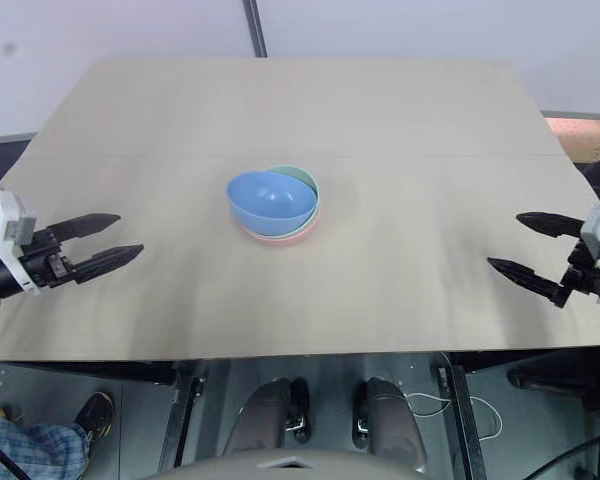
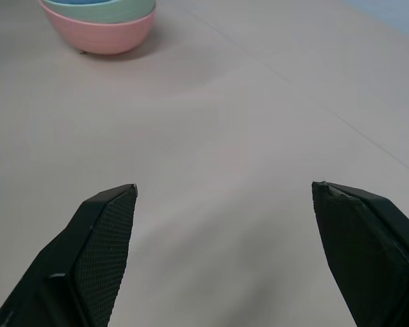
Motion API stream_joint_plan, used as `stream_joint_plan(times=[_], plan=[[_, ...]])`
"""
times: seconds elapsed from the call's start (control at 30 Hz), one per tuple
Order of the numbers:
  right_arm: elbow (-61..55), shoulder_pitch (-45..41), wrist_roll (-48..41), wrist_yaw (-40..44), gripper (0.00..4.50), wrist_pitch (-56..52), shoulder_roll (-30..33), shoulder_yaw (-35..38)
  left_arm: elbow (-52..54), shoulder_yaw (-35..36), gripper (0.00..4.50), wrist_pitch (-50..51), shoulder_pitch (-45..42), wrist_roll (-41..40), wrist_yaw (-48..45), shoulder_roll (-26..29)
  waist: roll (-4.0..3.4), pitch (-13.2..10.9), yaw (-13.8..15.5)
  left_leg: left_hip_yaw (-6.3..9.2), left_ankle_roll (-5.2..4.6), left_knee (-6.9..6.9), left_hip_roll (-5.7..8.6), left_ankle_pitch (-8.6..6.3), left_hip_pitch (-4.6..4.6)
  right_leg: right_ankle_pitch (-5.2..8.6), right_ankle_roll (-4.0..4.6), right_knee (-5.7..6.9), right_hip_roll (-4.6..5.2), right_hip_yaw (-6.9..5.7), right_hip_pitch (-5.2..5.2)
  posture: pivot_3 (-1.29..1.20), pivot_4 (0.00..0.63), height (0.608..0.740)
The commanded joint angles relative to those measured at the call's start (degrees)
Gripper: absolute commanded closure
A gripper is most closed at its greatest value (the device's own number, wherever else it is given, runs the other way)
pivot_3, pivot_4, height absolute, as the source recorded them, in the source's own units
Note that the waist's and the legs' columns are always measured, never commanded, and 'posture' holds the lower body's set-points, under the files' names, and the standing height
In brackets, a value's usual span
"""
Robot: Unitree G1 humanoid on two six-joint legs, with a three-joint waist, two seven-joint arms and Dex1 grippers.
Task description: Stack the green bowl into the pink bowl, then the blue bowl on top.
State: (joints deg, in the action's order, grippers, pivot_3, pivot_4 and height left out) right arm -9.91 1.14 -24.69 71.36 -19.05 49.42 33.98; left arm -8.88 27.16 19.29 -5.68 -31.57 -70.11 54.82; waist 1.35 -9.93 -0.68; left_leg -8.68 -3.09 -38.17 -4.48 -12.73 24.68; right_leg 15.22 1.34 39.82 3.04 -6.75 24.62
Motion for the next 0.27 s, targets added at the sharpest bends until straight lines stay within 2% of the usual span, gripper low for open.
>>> stream_joint_plan(times=[0.03, 0.27], plan=[[0.21, 2.21, -2.34, 2.07, 0.07, 3.74, 1.27, 3.22, 3.54, 2.20, 0.00, -1.06, 1.46, -0.48, 0.00, 0.62, 0.00, 0.00, 0.02, 0.00, 0.00, 0.00, 0.00, 0.00, 0.00, 0.00, 0.00, 0.00, 0.01, 0.00, 0.00, 0.00, 0.150, 0.740], [0.45, 4.15, -2.90, 1.38, 0.07, 5.60, 1.69, 2.82, 4.85, 2.14, 0.00, -0.84, 1.24, -1.16, -0.23, 0.82, -0.01, 0.01, 0.05, 0.01, 0.00, 0.00, 0.00, 0.00, 0.00, 0.00, 0.00, 0.00, 0.01, 0.00, -0.01, 0.00, 0.150, 0.740]])
